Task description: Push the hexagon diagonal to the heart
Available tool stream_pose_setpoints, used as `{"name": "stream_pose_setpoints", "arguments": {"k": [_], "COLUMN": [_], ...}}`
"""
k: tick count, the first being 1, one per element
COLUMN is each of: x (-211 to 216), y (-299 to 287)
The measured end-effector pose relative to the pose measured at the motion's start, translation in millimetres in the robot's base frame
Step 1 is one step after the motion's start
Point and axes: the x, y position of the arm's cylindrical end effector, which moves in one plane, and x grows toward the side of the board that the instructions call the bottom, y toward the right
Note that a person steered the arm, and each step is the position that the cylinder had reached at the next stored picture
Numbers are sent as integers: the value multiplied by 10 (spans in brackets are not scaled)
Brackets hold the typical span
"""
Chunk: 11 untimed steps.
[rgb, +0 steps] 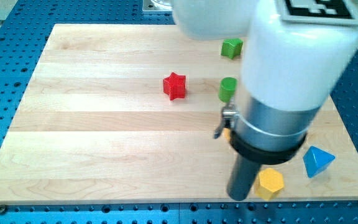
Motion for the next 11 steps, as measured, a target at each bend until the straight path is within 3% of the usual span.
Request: {"name": "stream_pose_setpoints", "arguments": {"k": [1, 3, 4, 5, 6, 8, 10, 11], "x": [0, -449, -1073, -954, -100, -14, -438, -489], "y": [431, 464, 814, 1964, 2123, 415, 435, -474]}}
